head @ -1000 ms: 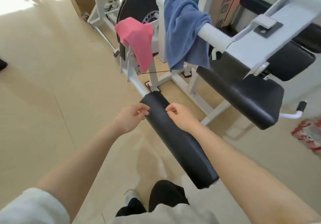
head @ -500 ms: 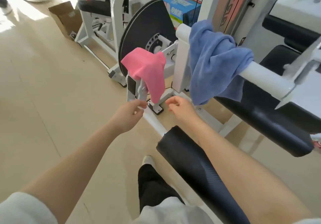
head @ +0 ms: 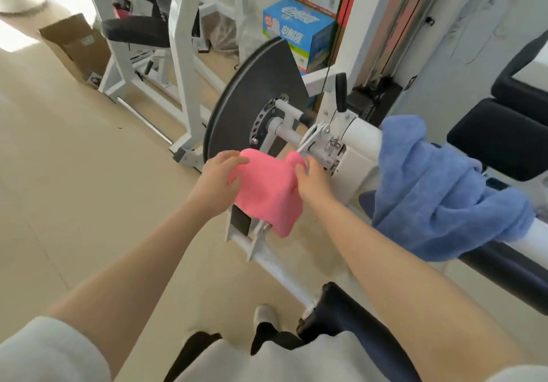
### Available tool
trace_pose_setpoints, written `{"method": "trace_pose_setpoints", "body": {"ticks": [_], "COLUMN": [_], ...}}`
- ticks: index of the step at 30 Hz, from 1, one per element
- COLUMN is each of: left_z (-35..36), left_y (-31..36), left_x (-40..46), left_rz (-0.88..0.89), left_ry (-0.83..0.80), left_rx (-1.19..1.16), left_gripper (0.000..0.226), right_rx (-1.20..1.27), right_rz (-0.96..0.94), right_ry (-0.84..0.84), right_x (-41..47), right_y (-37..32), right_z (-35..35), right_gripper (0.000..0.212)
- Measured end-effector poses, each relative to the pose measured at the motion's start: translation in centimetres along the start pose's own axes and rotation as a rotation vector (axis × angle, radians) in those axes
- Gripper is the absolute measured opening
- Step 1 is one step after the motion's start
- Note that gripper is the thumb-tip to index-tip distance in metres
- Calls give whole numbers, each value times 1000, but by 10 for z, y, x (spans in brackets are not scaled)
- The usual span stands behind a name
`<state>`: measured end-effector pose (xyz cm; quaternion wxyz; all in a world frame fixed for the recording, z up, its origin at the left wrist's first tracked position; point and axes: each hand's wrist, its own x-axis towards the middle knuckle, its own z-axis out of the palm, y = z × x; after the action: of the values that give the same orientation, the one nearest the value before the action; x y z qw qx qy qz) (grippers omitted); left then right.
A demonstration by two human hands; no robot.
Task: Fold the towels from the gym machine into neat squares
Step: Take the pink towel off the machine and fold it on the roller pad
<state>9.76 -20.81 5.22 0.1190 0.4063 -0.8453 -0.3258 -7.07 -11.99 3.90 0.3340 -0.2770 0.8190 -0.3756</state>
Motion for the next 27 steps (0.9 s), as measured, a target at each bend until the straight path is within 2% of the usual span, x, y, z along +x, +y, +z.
{"method": "trace_pose_setpoints", "body": {"ticks": [4,7,8,11,15,18,20,21,23,25,27], "left_z": [-8,-17,-21,-29,-37,-43,-46,-49,-54,-57,-57], "left_y": [-13,-13,-14,-16,-22,-24,-25,-24,-19,-13,-8], "left_x": [23,34,37,48,60,65,64,62,58,52,45], "left_rz": [-22,-85,-69,43,112,315,440,503,665,754,757], "left_ry": [-119,-255,-290,-338,-381,-322,-301,-329,-448,-549,-598], "left_rx": [59,-4,-13,35,0,2,-133,-181,-199,-164,-147], "left_gripper": [51,57,55,42,25,26,11,14,42,45,41], "right_rx": [115,125,98,2,134,283,296,281,294,381,445], "right_rz": [77,83,62,-7,-105,-205,-244,-250,-267,-269,-252], "right_ry": [-29,67,119,258,366,326,252,223,181,164,172], "right_x": [9,9,6,-3,-19,-35,-46,-51,-62,-76,-90], "right_y": [-6,-11,-13,-20,-31,-43,-51,-54,-59,-62,-62], "right_z": [9,11,12,20,29,33,38,42,46,47,46], "right_gripper": [43,18,11,12,9,22,19,18,23,22,12]}}
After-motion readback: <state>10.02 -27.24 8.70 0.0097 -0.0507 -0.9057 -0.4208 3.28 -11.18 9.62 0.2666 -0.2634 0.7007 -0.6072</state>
